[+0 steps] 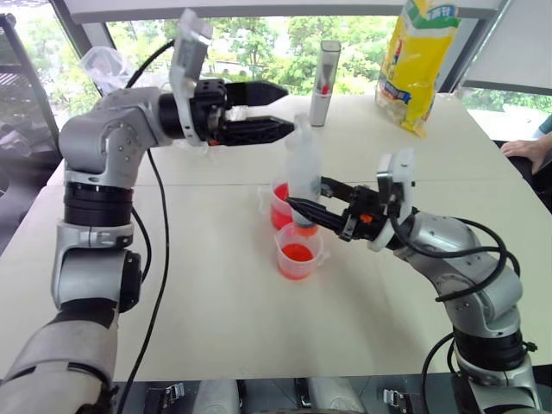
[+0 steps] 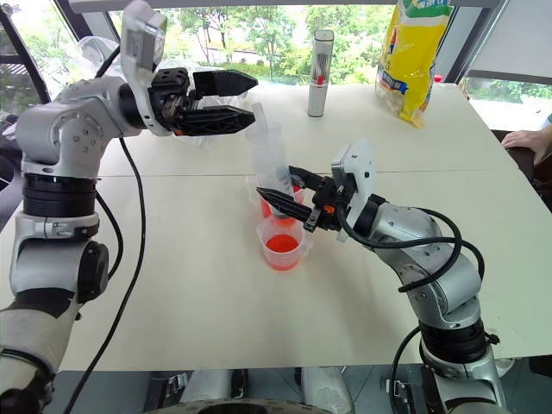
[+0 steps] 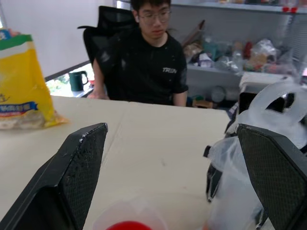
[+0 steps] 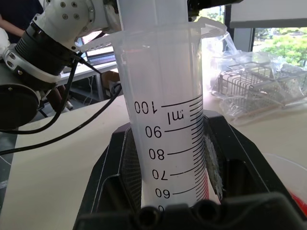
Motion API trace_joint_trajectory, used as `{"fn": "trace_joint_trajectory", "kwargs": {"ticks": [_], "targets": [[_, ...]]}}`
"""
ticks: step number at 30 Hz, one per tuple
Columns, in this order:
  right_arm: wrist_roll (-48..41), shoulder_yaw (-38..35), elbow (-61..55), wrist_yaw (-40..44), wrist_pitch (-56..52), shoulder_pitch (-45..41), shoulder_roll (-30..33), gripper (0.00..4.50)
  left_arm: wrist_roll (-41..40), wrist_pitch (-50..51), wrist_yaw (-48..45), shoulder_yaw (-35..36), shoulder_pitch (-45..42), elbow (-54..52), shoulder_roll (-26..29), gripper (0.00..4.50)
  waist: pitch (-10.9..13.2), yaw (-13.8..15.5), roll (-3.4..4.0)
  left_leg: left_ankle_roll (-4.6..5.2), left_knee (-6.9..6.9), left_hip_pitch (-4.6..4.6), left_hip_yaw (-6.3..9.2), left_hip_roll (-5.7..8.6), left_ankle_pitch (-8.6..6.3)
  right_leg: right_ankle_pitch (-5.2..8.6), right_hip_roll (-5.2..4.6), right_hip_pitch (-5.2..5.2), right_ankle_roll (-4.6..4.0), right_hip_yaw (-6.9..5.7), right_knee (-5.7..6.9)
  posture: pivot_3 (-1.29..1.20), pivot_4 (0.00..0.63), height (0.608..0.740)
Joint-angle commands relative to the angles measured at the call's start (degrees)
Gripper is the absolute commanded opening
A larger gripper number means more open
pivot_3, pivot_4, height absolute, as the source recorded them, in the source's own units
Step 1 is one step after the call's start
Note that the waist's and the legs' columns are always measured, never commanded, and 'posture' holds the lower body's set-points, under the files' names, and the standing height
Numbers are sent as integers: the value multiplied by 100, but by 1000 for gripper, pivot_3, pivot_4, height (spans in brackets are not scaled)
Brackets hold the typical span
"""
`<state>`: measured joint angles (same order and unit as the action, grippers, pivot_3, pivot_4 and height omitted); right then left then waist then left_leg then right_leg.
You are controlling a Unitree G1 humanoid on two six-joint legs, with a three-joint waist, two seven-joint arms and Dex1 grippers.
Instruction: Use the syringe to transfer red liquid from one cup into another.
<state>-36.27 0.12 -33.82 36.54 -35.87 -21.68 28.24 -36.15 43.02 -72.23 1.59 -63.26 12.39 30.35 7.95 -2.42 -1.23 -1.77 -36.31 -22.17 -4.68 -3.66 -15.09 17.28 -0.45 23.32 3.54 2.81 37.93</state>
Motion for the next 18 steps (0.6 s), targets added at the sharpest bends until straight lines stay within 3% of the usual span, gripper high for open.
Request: {"fn": "trace_joint_trajectory", "kwargs": {"ticks": [1, 12, 18], "targets": [[20, -15, -56, 59, 180, -50, 21, 1408, -138, 47, -225, 8, -101, -248, 142, 4395, 0, -5, 0, 0, 0, 1, 0, 0, 0, 0, 2, 0, 0, 0, 0, 0, 150, 740], [115, 63, 107, 165, 314, -59, -7, 1408, -224, 161, -390, 64, -84, -290, 394, 4395, 0, 4, 0, 0, -1, -1, 1, 0, 0, 0, 2, 0, -1, 0, 0, 0, 150, 740], [132, 90, 135, 187, 326, -76, -10, 1408, -211, 86, -254, -29, -12, -454, 213, 4395, 0, 10, 0, 0, -1, -1, 1, -1, 0, 0, 1, 0, 0, 0, 0, 0, 150, 740]]}}
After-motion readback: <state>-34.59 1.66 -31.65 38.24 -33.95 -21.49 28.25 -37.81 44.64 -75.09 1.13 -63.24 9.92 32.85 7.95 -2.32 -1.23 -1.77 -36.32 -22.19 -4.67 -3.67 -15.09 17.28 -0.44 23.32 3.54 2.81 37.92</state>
